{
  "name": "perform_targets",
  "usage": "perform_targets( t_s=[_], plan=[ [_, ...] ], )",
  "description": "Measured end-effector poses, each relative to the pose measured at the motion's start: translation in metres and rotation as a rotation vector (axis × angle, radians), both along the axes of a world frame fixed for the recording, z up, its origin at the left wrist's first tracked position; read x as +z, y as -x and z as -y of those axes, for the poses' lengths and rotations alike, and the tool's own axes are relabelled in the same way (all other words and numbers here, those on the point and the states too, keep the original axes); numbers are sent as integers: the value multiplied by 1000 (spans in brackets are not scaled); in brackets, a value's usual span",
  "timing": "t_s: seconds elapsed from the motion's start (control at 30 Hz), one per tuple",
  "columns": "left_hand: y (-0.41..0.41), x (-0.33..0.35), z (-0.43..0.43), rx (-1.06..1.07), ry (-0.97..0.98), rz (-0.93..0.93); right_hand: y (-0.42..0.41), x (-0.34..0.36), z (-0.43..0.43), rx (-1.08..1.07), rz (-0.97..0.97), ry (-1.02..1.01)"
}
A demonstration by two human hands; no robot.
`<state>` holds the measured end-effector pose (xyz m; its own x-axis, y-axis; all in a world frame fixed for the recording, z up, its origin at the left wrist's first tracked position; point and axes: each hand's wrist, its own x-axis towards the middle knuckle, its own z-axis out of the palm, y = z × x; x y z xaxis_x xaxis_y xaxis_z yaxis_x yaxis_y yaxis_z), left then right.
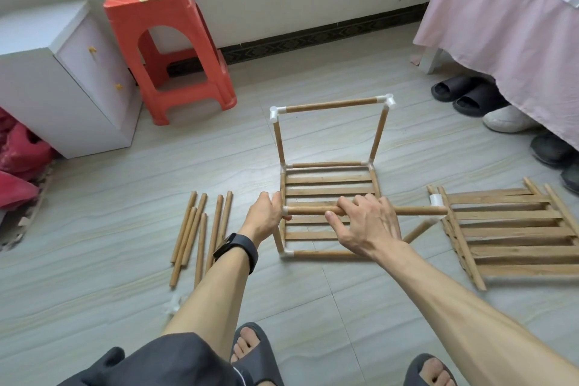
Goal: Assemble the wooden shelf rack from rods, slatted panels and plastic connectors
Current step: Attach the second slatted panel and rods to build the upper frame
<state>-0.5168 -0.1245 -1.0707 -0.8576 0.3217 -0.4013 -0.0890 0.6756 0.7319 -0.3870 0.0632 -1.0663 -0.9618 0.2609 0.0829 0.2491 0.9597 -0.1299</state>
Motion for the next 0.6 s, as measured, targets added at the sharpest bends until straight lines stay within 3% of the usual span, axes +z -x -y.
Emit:
perform_targets(
  t_s=[0.6],
  plan=[
    [-6,3,-4,35,81,-50,10,-1,20,53,108,79]
  ],
)
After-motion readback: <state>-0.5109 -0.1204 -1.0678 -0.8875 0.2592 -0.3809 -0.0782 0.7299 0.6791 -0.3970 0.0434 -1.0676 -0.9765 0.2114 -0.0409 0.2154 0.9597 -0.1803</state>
